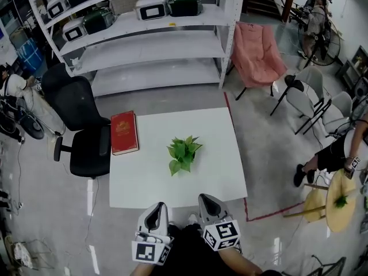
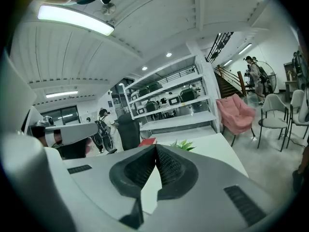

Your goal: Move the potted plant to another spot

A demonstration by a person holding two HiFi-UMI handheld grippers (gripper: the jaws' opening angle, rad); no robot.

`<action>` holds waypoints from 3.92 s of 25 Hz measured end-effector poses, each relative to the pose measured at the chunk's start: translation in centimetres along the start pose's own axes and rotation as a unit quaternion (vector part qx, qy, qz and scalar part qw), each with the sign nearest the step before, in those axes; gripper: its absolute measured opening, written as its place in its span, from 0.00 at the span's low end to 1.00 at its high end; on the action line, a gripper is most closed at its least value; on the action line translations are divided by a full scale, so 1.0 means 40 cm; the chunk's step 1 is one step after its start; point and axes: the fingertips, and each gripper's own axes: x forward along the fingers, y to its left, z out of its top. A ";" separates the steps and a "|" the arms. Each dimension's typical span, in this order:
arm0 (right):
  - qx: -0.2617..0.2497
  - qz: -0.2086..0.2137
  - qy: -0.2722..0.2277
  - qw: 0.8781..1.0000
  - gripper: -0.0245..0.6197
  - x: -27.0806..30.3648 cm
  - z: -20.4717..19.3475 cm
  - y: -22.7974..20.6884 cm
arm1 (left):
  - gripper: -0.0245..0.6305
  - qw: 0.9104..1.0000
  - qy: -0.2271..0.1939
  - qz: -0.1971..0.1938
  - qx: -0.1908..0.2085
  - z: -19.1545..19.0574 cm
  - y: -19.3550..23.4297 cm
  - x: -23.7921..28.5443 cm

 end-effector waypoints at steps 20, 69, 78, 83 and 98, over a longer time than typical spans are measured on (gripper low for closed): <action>0.023 -0.087 0.044 0.995 0.05 0.227 0.016 -0.121 | 0.07 0.998 0.005 -0.058 -0.004 0.047 0.163 0.245; 0.135 -0.082 0.287 0.945 0.15 0.633 -0.295 -0.410 | 0.07 0.998 0.045 -0.034 -0.015 -0.007 0.262 0.576; 0.134 -0.095 0.318 0.934 0.15 0.654 -0.325 -0.427 | 0.07 0.999 0.036 -0.029 -0.028 0.006 0.291 0.593; 0.136 -0.096 0.335 0.927 0.15 0.668 -0.346 -0.424 | 0.07 0.998 0.038 -0.029 -0.027 0.000 0.311 0.596; 0.170 -0.095 0.344 0.918 0.13 0.686 -0.352 -0.413 | 0.07 0.999 0.026 -0.025 -0.028 0.019 0.337 0.583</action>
